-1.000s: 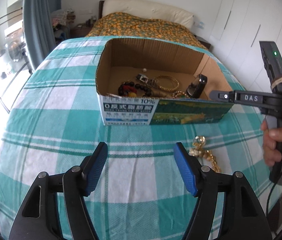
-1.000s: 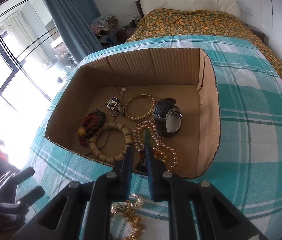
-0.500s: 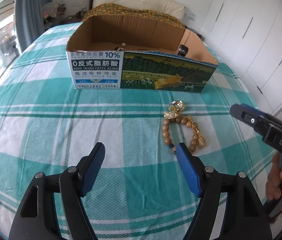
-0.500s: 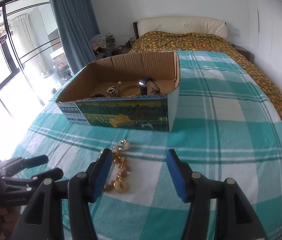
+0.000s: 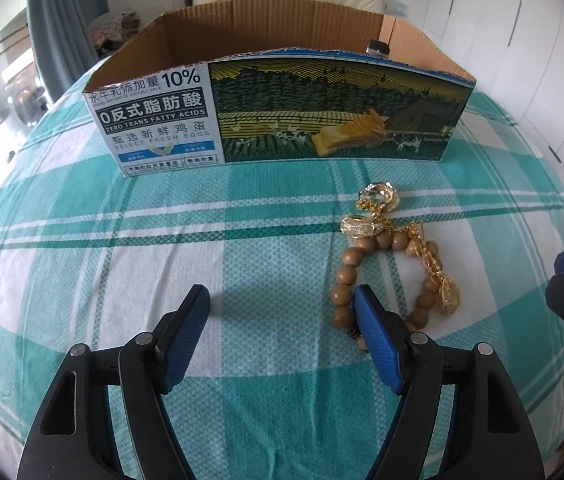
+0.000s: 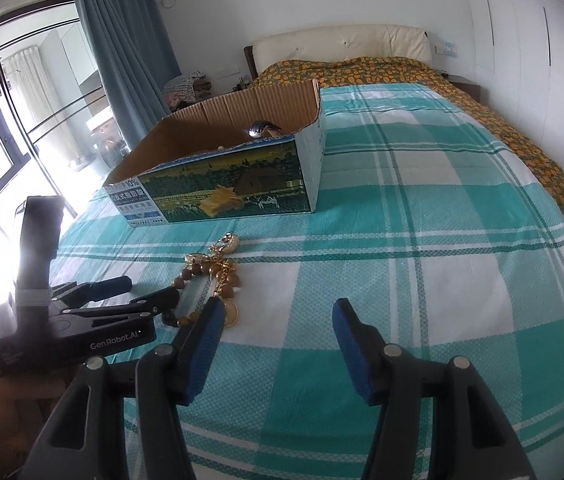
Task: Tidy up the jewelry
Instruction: 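Withdraw both tools toward the wooden bead bracelet and gold earrings, then grasp the wooden bead bracelet with left tool while right grasps the gold earrings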
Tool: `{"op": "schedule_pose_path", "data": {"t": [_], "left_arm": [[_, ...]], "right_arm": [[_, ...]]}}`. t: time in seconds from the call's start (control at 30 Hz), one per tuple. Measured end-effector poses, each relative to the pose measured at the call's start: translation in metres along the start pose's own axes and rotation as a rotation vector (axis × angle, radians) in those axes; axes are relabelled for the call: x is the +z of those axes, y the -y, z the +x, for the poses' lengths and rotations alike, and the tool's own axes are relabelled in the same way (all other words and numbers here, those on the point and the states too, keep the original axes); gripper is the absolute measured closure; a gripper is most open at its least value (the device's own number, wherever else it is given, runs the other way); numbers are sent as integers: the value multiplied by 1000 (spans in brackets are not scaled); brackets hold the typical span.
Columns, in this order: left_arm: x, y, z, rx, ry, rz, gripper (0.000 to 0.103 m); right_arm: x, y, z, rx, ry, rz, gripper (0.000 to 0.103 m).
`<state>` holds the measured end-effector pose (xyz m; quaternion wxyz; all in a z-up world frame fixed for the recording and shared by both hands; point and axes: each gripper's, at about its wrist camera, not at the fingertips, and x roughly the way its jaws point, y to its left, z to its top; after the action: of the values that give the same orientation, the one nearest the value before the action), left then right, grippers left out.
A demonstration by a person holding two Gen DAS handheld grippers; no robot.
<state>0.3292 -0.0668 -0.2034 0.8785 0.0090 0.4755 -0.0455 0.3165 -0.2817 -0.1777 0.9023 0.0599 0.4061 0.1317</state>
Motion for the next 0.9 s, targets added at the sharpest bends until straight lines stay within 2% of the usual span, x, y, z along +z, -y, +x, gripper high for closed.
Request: {"op": "schedule_pose_path", "data": {"t": [0.17, 0.53, 0.77, 0.9], "left_arm": [[-14, -17, -9, 16, -8, -8, 21], [-45, -43, -28, 39, -5, -25, 17], [-50, -48, -31, 42, -8, -25, 17], [-46, -43, -29, 42, -6, -22, 17]], "right_arm": [[-3, -5, 9, 23, -25, -7, 46], [10, -50, 56, 91, -115, -107, 46], [25, -79, 100, 7, -167, -206, 46], [26, -89, 108, -41, -148, -272, 46]]}}
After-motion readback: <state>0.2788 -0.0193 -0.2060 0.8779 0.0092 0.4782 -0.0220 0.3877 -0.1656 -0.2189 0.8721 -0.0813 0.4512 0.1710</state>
